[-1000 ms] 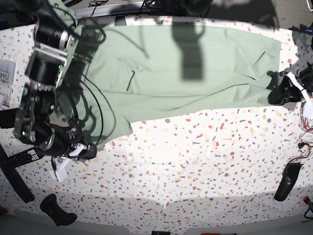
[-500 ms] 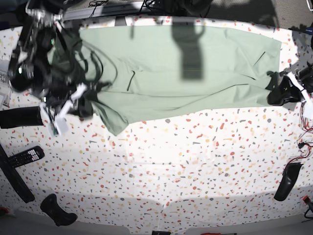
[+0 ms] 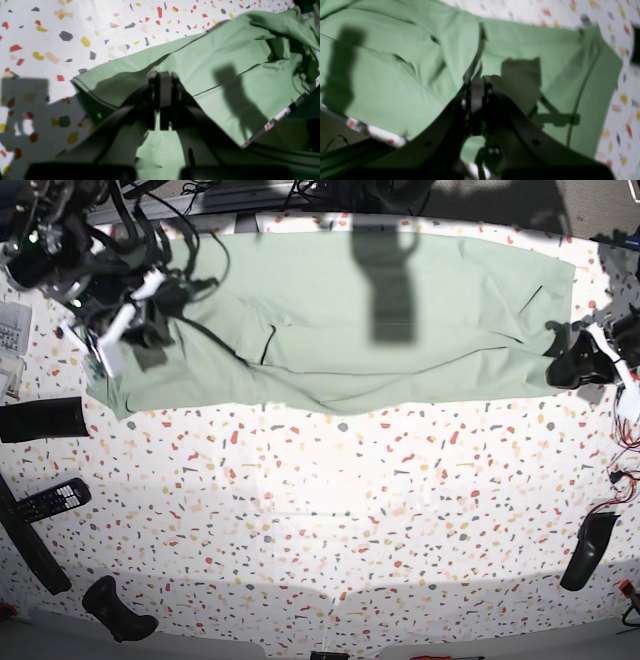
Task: Fold the T-shirt properly
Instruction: 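Release the shirt and raise both grippers away from the fabric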
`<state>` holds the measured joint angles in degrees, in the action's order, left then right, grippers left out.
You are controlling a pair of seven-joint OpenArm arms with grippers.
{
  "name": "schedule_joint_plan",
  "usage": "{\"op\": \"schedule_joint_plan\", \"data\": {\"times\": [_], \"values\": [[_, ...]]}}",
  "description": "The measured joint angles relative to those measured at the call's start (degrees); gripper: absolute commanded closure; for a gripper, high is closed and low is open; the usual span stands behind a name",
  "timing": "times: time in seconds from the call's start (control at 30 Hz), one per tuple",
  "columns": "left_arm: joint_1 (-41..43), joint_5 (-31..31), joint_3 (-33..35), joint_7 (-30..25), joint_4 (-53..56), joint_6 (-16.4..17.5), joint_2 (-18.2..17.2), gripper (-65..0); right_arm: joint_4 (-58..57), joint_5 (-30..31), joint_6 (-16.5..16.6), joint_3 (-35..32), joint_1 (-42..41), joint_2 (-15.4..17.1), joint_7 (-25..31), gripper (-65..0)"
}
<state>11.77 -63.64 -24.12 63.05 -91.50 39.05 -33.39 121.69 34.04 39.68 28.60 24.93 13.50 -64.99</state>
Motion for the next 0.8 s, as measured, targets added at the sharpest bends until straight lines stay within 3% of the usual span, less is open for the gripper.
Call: {"op": "schedule_joint_plan", "data": {"times": [0.23, 0.43, 0.67, 0.8], "values": [[0.0, 0.0, 0.0, 0.1, 0.0, 0.0, -2.0, 0.0, 0.0, -0.1, 0.0, 3.5, 4.2, 0.0, 1.9, 0.0], [0.1, 0.0, 0.0, 7.8, 0.0, 0.0, -5.4, 0.0, 0.0, 0.0, 0.0, 3.4, 4.6, 0.0, 1.9, 0.0], [0.1, -0.1, 0.0, 9.7, 0.0, 0.0, -5.4, 0.0, 0.0, 0.0, 0.0, 3.4, 4.6, 0.0, 0.3, 0.0], [0.2, 0.0, 0.0, 15.5, 0.0, 0.0, -5.3, 0.0, 0.0, -3.3, 0.0, 3.4, 4.5, 0.0, 0.0, 0.0]]}}
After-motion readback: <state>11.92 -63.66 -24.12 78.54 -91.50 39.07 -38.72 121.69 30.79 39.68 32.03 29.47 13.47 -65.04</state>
